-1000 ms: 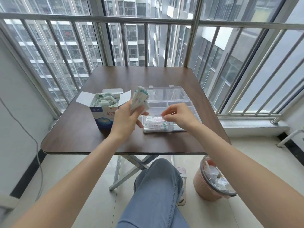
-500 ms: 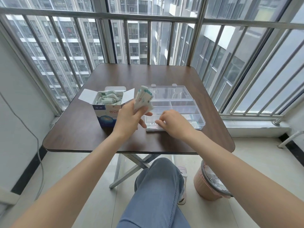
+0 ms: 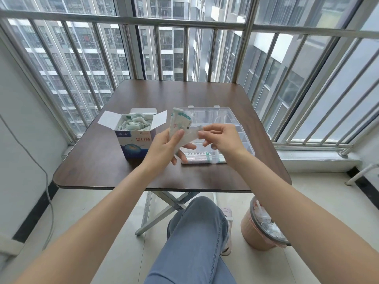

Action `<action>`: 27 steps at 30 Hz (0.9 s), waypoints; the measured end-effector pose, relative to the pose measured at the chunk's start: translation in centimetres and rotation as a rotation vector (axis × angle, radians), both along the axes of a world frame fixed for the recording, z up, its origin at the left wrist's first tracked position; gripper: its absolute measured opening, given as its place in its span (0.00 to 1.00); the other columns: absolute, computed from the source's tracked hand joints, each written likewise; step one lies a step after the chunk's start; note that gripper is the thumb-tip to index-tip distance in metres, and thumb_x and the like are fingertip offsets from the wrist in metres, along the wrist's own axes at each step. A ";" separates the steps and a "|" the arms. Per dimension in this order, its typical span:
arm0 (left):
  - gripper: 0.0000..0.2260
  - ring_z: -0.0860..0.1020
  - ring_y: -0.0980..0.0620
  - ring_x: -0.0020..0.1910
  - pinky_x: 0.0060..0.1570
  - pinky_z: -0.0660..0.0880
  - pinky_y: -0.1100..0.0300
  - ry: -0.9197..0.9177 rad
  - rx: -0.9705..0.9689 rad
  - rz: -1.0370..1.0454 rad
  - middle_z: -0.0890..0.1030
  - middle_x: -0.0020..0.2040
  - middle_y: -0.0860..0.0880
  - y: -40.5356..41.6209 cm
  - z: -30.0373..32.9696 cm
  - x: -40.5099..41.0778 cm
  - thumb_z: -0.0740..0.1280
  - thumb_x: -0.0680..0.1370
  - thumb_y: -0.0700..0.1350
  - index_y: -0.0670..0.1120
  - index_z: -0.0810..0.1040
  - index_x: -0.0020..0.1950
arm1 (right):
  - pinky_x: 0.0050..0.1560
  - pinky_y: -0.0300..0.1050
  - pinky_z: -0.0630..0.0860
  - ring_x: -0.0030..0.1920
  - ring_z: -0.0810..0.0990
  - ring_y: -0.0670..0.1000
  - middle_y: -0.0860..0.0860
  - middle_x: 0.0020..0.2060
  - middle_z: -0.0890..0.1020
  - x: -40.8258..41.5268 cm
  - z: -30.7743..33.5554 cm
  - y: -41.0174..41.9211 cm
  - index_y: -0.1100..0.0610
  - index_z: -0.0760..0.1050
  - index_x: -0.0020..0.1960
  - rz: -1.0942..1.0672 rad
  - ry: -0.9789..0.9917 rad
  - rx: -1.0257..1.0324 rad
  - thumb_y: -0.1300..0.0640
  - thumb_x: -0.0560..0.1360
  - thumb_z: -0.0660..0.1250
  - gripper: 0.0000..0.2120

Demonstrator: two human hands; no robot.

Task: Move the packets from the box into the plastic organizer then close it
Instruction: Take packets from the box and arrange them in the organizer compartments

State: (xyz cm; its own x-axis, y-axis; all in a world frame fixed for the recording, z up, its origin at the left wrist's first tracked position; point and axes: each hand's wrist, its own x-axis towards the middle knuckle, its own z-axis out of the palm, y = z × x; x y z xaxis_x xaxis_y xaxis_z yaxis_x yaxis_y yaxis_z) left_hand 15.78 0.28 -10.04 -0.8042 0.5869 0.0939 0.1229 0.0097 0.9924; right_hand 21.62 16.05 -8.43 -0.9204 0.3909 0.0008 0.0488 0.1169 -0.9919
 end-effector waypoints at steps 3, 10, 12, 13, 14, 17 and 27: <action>0.07 0.76 0.55 0.23 0.19 0.66 0.68 0.019 -0.010 0.074 0.84 0.42 0.46 -0.6 0.0 -0.3 0.57 0.82 0.47 0.49 0.74 0.52 | 0.34 0.31 0.74 0.32 0.82 0.43 0.47 0.29 0.83 -0.1 -0.3 1.1 0.59 0.77 0.42 -0.041 0.049 -0.178 0.67 0.73 0.68 0.05; 0.06 0.76 0.55 0.22 0.20 0.66 0.67 0.084 -0.073 0.127 0.83 0.42 0.48 -0.8 0.7 -0.8 0.58 0.82 0.48 0.48 0.73 0.52 | 0.47 0.35 0.76 0.38 0.80 0.43 0.50 0.34 0.82 -0.2 -0.8 2.5 0.62 0.80 0.39 0.008 0.032 -0.124 0.62 0.74 0.69 0.06; 0.07 0.76 0.55 0.22 0.19 0.66 0.67 0.098 -0.089 0.126 0.83 0.41 0.47 -0.7 0.8 -0.8 0.58 0.82 0.48 0.47 0.73 0.54 | 0.45 0.37 0.76 0.34 0.79 0.44 0.49 0.31 0.82 -0.3 -1.3 2.7 0.58 0.80 0.37 -0.001 -0.024 0.163 0.66 0.70 0.71 0.06; 0.07 0.76 0.56 0.22 0.19 0.66 0.67 0.101 -0.094 0.124 0.83 0.41 0.47 -0.7 0.7 -0.8 0.58 0.82 0.48 0.47 0.73 0.53 | 0.44 0.39 0.76 0.34 0.79 0.45 0.48 0.30 0.81 -0.4 -1.4 2.7 0.56 0.80 0.35 -0.017 -0.062 0.282 0.67 0.69 0.72 0.08; 0.06 0.75 0.56 0.22 0.20 0.66 0.67 0.100 -0.097 0.123 0.83 0.41 0.47 -0.7 0.6 -0.7 0.58 0.82 0.47 0.47 0.73 0.52 | 0.44 0.40 0.76 0.34 0.79 0.45 0.49 0.30 0.81 -0.6 -1.6 2.6 0.55 0.79 0.34 -0.029 -0.095 0.380 0.66 0.69 0.72 0.09; 0.06 0.75 0.55 0.22 0.20 0.66 0.67 0.091 -0.102 0.112 0.83 0.40 0.47 -0.6 0.4 -0.5 0.58 0.82 0.47 0.48 0.72 0.51 | 0.44 0.38 0.74 0.34 0.79 0.45 0.54 0.33 0.83 -0.8 -1.9 1.9 0.59 0.81 0.37 -0.033 -0.125 0.547 0.65 0.70 0.71 0.04; 0.05 0.76 0.56 0.22 0.21 0.66 0.66 0.073 -0.131 0.051 0.83 0.41 0.47 -0.8 1.0 -0.4 0.59 0.82 0.46 0.46 0.72 0.52 | 0.49 0.35 0.65 0.50 0.76 0.51 0.54 0.50 0.76 -0.3 -2.5 -0.1 0.62 0.82 0.48 0.130 -0.087 0.998 0.56 0.75 0.68 0.10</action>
